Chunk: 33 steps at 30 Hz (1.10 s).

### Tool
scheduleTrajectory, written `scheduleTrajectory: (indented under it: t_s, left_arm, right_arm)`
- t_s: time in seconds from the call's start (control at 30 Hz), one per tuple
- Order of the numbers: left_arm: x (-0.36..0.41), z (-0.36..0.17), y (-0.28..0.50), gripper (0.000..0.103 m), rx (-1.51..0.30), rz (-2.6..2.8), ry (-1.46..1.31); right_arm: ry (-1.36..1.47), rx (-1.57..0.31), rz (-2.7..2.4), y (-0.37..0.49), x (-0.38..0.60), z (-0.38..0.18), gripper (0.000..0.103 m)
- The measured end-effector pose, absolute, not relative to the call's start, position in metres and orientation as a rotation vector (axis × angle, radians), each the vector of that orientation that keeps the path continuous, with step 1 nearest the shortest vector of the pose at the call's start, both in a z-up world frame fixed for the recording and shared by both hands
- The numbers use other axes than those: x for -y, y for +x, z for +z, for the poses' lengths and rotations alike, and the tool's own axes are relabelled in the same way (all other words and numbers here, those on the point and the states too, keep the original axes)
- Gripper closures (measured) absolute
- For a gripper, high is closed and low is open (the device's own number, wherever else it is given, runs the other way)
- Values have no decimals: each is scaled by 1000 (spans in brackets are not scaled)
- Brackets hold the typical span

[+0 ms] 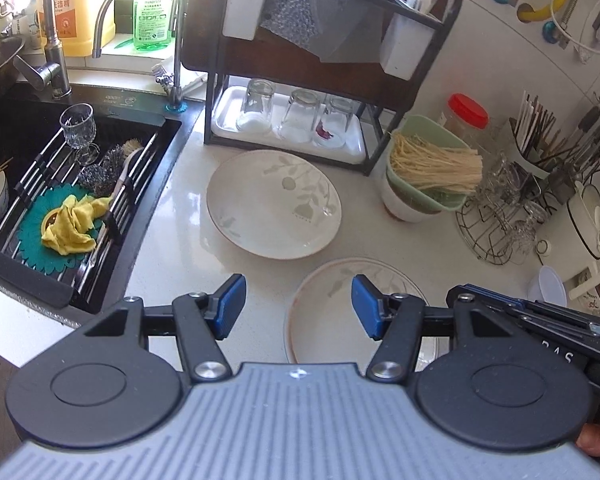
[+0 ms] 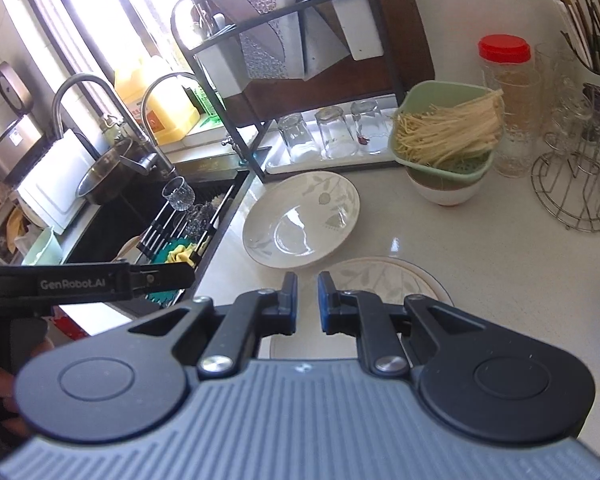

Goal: Organize plates and bowls
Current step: 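Move both tools toward the second leaf plate by the glass rack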

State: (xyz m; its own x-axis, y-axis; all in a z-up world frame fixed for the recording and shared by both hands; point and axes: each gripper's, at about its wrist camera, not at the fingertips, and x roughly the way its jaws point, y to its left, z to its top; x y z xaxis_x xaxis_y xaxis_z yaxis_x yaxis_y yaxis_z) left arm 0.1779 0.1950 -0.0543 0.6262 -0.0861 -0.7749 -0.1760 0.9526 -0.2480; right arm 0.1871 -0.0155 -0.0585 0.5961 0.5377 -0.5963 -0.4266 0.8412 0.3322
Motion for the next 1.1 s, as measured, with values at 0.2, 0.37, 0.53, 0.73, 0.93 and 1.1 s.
scheduleTrajectory:
  t_s: [0.2,0.37,0.53,0.73,0.93,1.1]
  left_arm:
    - [-221,-60,198,39,-911,44,-329]
    - [-235,-68,212,39,-918,20,-333]
    - [-251,-75,221,38,-934,2,-365]
    - [-265,-87,238,35,-951,-9,-372]
    - [-278,-100,263,33,-978,-11,-376]
    - [-286,-112,283,28,-1006,-12,-363]
  right_arm:
    - [133,-738,533,200,-6,-60,88]
    - [110,-728,506,213,-20,-63,88]
    - [126,-750,482,226,-30,-67,87]
    - [122,-771,440,239,-41,-75,67]
    - [140,-776,402,254,-47,-83,61]
    - [149,-791,391,269,-54,-89,61]
